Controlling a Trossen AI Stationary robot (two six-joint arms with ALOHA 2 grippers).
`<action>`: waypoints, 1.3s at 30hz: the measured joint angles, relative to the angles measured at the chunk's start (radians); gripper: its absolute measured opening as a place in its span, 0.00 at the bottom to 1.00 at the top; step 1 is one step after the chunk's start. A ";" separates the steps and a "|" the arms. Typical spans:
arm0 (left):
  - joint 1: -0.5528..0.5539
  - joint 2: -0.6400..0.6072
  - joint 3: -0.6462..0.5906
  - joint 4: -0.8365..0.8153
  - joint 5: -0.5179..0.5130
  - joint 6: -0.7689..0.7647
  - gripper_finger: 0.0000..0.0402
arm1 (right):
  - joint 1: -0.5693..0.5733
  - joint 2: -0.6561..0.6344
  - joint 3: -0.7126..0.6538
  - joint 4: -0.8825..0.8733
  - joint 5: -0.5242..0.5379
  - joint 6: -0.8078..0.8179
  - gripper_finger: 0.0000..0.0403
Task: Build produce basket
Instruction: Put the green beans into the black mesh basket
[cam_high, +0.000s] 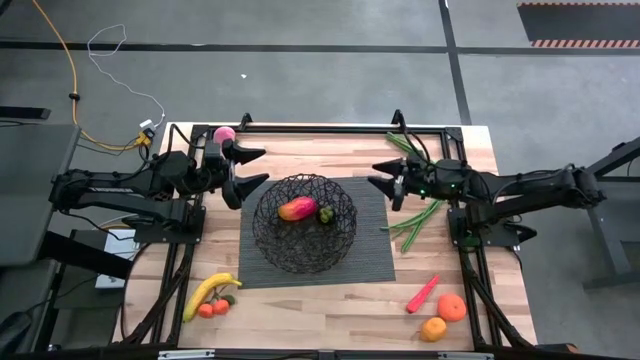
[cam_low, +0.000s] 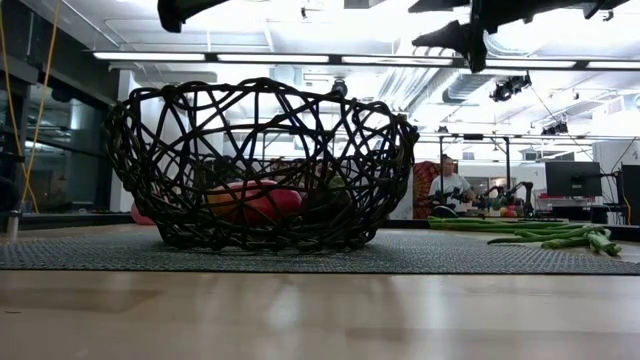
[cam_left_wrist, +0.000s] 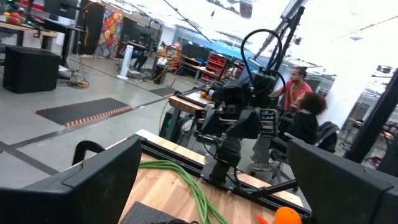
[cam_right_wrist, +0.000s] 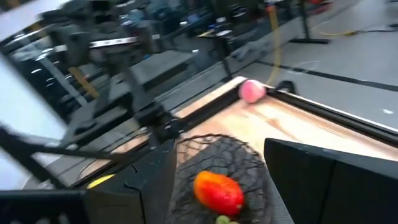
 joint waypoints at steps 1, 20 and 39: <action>0.000 0.000 0.000 0.000 0.008 0.000 0.97 | 0.000 0.000 0.002 0.001 -0.016 -0.008 0.56; 0.000 0.000 0.000 -0.001 0.024 -0.008 0.97 | -0.121 0.046 0.238 -0.578 0.189 0.202 0.56; 0.000 0.000 0.000 -0.005 0.022 -0.008 0.97 | -0.820 0.644 0.453 -1.264 0.021 -0.048 0.56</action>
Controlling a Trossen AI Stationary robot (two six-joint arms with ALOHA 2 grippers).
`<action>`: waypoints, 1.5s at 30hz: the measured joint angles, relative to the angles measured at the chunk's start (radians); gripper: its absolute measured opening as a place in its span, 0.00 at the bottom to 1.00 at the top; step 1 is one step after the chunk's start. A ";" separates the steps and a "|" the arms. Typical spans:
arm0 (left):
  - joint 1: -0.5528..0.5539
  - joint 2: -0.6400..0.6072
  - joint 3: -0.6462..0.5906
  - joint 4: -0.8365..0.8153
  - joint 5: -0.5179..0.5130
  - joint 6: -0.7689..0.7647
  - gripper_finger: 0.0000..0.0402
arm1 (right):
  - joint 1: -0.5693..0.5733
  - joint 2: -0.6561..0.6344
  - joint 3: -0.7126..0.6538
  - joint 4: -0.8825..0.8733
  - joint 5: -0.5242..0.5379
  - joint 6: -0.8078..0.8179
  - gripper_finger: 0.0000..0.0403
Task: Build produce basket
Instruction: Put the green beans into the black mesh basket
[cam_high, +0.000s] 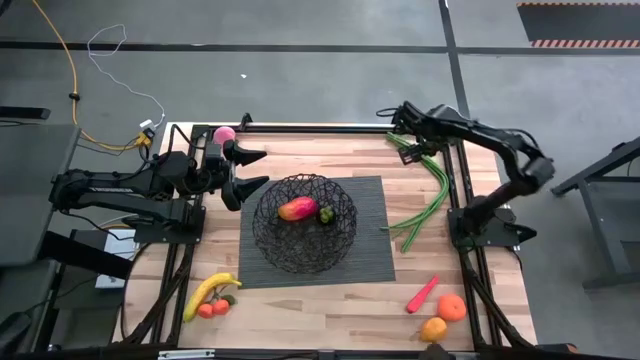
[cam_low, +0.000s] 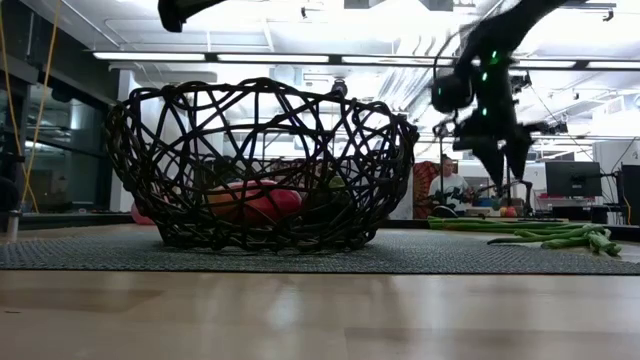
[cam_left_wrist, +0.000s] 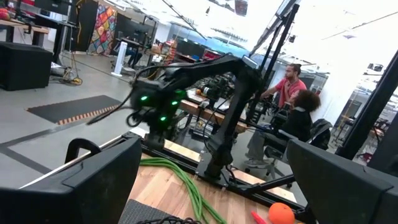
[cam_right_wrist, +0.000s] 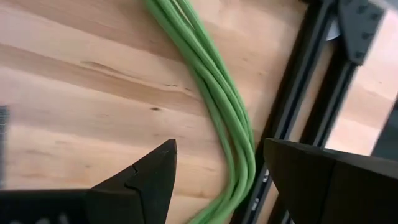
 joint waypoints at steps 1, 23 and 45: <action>0.000 0.000 0.000 0.000 0.000 0.000 0.97 | -0.015 0.024 0.001 0.008 -0.011 -0.015 0.56; 0.000 0.000 0.000 0.000 -0.008 0.000 0.97 | -0.121 0.335 0.007 0.066 -0.031 -0.122 0.56; 0.000 0.000 0.000 0.000 -0.027 0.000 0.97 | -0.068 0.358 0.042 0.105 -0.277 -0.332 0.56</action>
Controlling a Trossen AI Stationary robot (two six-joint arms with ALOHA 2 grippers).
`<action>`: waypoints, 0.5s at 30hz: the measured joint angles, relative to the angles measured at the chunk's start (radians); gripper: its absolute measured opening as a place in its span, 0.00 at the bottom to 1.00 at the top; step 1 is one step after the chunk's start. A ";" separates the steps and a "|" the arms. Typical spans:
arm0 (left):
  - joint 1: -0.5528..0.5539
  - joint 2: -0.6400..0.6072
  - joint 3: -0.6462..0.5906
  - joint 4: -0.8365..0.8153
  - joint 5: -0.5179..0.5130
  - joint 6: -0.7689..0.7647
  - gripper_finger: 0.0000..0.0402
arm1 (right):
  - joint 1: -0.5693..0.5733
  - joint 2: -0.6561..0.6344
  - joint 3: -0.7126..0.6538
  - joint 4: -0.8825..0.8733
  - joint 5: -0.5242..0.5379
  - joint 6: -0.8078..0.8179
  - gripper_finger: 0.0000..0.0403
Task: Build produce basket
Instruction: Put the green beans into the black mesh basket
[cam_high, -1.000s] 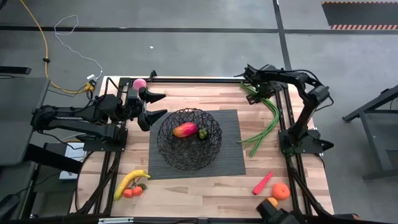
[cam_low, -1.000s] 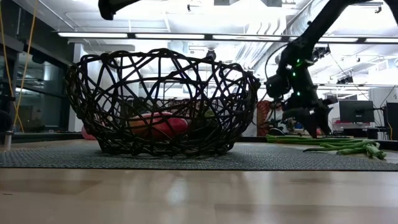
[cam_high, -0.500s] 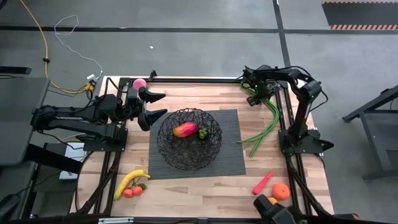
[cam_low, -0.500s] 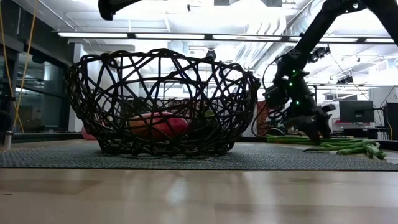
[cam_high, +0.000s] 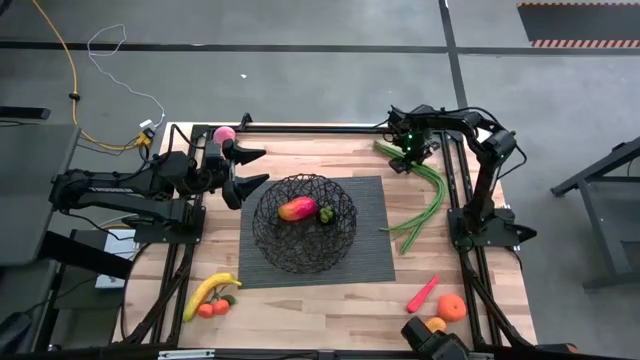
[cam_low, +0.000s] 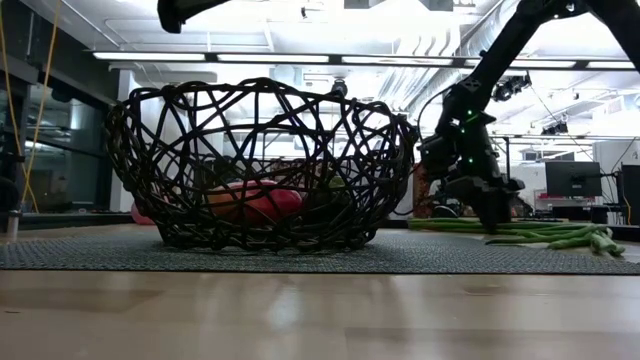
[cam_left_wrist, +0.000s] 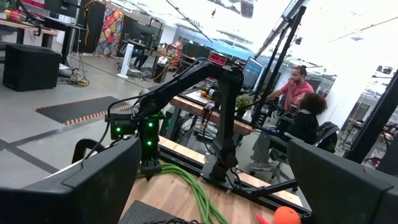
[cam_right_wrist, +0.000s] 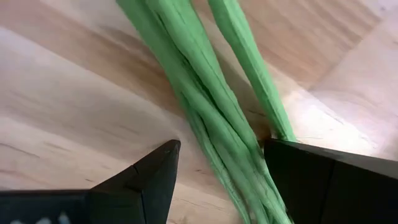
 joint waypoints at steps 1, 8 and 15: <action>0.000 0.000 0.000 0.000 0.000 0.000 0.97 | 0.006 -0.001 0.002 -0.005 0.003 -0.003 0.56; 0.000 0.000 0.000 0.000 0.000 0.000 0.97 | 0.031 -0.051 0.071 -0.083 0.079 -0.059 0.56; 0.000 0.000 0.000 0.000 0.000 0.000 0.97 | 0.031 -0.077 0.122 -0.073 0.128 0.007 0.56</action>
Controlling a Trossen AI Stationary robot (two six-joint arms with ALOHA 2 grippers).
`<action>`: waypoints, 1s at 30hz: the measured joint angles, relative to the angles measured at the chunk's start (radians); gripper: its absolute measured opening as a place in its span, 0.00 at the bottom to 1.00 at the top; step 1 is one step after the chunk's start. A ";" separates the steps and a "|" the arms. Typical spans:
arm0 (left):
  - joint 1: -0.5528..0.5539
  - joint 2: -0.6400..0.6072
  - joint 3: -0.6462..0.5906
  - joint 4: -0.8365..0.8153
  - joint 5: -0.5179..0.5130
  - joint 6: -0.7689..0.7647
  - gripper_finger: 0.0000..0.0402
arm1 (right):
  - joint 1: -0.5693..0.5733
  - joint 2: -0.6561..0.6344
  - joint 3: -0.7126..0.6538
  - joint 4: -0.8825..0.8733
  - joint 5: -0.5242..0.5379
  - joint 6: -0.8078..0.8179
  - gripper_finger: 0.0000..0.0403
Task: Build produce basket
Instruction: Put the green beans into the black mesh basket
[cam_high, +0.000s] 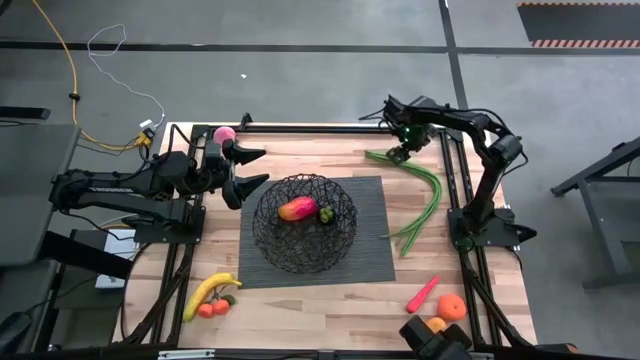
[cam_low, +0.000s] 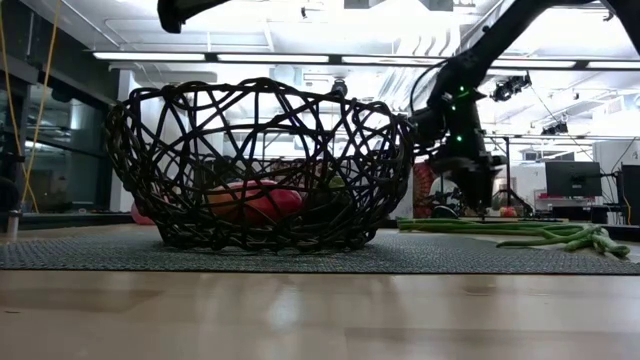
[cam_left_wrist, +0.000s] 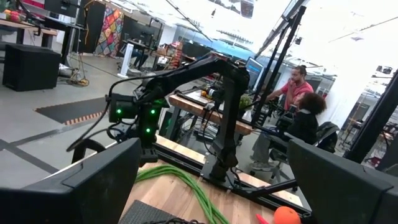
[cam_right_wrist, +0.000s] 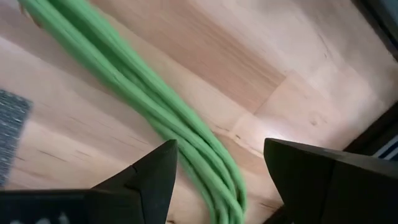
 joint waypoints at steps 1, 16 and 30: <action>0.000 0.000 0.000 0.000 0.000 0.000 0.97 | 0.000 0.000 0.006 -0.001 -0.002 0.005 0.56; 0.000 0.000 0.000 0.000 0.000 -0.003 0.97 | -0.006 0.000 0.012 0.015 -0.118 -0.041 0.66; 0.000 0.000 0.000 0.000 0.000 -0.018 0.97 | -0.002 0.000 0.006 0.126 -0.156 -0.068 0.85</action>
